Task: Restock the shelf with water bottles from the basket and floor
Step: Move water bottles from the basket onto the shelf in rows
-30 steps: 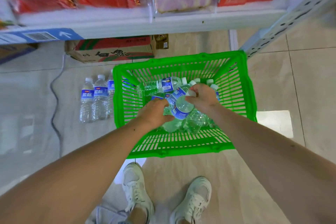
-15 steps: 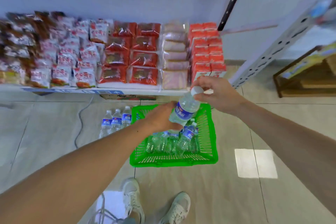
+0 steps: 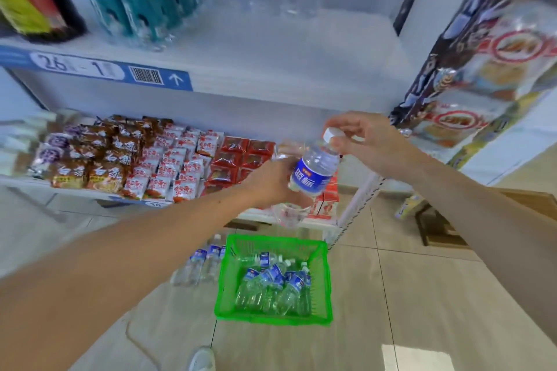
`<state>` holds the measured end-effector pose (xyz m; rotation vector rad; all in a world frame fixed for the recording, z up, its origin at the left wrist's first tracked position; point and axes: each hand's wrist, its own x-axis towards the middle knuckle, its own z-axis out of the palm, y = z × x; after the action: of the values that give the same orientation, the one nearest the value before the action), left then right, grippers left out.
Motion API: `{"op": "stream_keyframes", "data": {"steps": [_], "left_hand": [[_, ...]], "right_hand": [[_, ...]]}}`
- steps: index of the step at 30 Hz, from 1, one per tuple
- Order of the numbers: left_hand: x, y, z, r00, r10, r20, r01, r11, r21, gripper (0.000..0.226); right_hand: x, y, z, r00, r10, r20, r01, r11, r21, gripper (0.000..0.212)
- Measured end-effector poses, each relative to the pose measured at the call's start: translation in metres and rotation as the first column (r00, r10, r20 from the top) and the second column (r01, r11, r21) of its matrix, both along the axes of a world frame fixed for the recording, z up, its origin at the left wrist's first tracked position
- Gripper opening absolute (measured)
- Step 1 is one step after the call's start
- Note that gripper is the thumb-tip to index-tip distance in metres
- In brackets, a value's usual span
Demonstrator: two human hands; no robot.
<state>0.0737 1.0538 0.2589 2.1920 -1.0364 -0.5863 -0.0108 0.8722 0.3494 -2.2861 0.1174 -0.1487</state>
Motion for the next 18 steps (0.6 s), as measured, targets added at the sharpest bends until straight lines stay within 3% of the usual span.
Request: {"op": "stream_keyframes", "data": {"steps": [9,18], "left_hand": [[0.004,-0.004,0.135,0.989,0.072,0.129,-0.053,0.988,-0.144,0.071],[0.055,-0.022,0.208,0.945,0.15,0.29,-0.089,0.973,-0.214,0.062]], "right_hand": [[0.007,0.004,0.134,0.968,-0.05,0.246,0.028,0.995,0.093,0.022],[0.051,0.006,0.208,0.914,-0.144,0.379,0.12,0.989,0.086,0.018]]}}
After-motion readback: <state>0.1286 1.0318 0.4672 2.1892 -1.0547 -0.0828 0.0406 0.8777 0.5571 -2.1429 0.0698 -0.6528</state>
